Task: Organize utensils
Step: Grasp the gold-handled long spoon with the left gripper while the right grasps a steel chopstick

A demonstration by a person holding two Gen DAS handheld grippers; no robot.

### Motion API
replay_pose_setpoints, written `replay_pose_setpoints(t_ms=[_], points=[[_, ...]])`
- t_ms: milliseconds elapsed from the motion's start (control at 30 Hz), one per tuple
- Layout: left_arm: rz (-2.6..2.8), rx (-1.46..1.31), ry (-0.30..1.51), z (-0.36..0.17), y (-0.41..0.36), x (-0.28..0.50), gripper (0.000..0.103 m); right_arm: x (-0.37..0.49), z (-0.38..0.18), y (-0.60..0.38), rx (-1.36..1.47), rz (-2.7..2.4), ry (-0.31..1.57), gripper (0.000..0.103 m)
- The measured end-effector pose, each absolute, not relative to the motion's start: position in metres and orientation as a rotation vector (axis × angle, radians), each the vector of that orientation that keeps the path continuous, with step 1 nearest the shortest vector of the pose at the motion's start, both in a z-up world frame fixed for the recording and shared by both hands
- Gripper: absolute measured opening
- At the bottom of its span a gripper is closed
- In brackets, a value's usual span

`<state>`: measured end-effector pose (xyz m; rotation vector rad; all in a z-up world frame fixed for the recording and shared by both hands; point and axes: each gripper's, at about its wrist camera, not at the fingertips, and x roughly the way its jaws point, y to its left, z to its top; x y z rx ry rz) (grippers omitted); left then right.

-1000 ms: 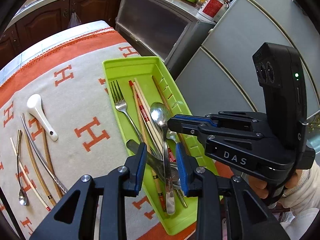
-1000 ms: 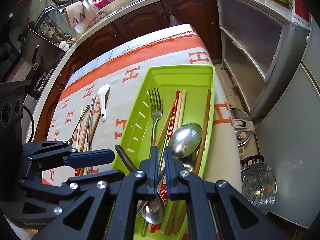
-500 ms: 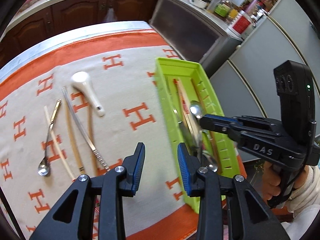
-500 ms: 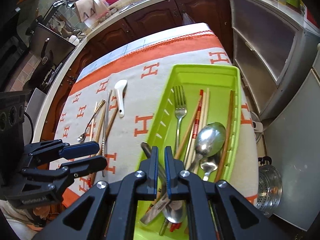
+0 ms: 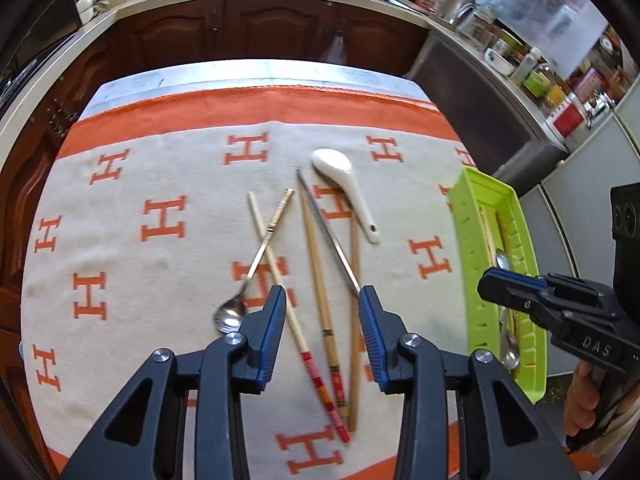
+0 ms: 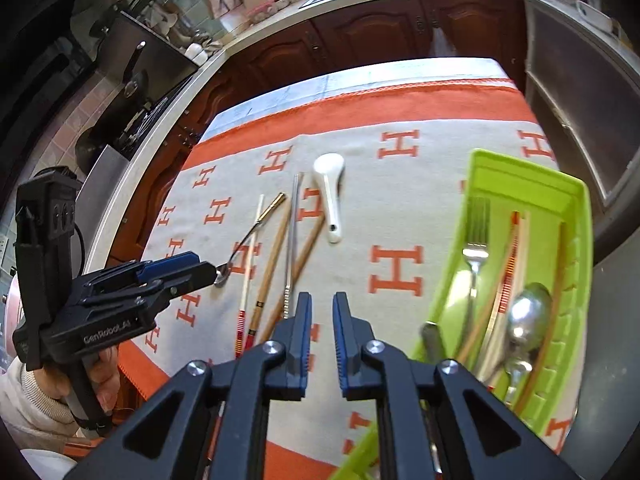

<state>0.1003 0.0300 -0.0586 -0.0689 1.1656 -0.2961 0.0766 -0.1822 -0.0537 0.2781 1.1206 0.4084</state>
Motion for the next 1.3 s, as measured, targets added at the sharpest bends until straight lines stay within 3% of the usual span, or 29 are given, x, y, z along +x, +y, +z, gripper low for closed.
replay_pose_setpoints(t_ms=[367,433,800,1067,1133,1300], points=[[-0.317,-0.077,1.228,-0.099,0.057,0.134,0.036,0.113,-0.075,-0.13,0.239,0.418,1.162,0.013],[-0.339,-0.072,1.243,-0.106,0.057,0.139,0.03,0.12,-0.081,-0.123,0.227,0.404,1.171,0.014],[-0.395,-0.035,1.297,-0.132,0.057,0.153,0.023,0.141,-0.107,-0.093,0.123,0.355,1.204,0.014],[-0.402,0.021,1.259,-0.134,0.051,0.153,0.021,0.137,-0.119,-0.071,-0.053,0.333,1.17,0.012],[-0.39,0.035,1.266,-0.136,0.046,0.155,0.004,0.136,-0.119,-0.07,-0.062,0.322,1.162,0.006],[-0.376,0.017,1.259,-0.136,0.047,0.154,0.001,0.14,-0.117,-0.082,0.052,0.327,1.189,0.006]])
